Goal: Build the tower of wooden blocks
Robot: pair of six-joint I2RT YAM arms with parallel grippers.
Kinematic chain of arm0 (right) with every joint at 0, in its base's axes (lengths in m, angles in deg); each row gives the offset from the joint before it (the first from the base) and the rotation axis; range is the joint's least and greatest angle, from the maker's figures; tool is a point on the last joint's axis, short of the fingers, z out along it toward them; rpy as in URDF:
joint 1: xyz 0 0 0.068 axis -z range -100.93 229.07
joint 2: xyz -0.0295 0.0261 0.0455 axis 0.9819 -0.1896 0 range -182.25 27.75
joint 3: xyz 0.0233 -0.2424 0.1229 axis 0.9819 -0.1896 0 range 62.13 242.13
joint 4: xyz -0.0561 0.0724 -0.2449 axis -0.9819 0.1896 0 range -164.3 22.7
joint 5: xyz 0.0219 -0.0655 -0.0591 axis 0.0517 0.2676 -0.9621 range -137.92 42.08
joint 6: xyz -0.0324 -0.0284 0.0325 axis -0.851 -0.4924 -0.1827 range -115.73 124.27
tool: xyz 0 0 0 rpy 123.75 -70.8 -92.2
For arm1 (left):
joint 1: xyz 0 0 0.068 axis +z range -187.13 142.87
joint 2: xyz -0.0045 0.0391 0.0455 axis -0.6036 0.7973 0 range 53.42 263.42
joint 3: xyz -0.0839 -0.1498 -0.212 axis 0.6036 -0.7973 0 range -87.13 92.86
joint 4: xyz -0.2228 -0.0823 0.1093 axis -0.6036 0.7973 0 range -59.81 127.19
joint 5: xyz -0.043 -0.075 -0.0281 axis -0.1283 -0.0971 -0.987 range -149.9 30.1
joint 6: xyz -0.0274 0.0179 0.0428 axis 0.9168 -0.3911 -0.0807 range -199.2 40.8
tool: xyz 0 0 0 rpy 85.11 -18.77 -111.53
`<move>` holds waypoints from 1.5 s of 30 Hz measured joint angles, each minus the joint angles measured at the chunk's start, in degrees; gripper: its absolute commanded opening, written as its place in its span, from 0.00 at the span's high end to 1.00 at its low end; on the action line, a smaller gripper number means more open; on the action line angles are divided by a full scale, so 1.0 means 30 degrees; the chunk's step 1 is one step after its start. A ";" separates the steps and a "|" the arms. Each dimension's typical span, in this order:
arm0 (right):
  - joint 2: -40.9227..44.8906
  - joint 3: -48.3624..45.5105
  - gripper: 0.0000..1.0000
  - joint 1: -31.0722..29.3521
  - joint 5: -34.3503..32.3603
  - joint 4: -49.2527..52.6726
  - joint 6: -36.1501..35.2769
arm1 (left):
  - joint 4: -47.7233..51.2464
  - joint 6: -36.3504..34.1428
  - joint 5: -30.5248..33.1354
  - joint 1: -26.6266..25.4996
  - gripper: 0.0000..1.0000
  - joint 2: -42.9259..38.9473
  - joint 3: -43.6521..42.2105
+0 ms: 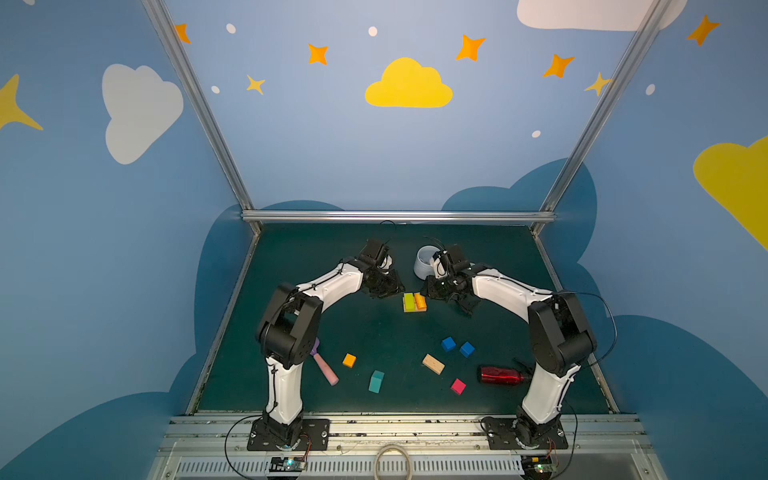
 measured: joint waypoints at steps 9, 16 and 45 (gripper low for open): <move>-0.0707 -0.0138 0.66 0.0029 0.0495 -0.0408 0.0138 | 0.0481 0.0080 0.0000 -0.0423 0.68 0.0379 0.0379; -0.0787 -0.0197 0.66 0.0117 0.0656 -0.0459 0.0248 | 0.0678 0.0131 -0.0007 -0.0678 0.70 0.1107 0.0772; -0.1086 -0.0372 0.65 0.0124 0.0896 -0.0692 0.0415 | 0.1107 0.0342 -0.0153 -0.0750 0.74 0.2171 0.1523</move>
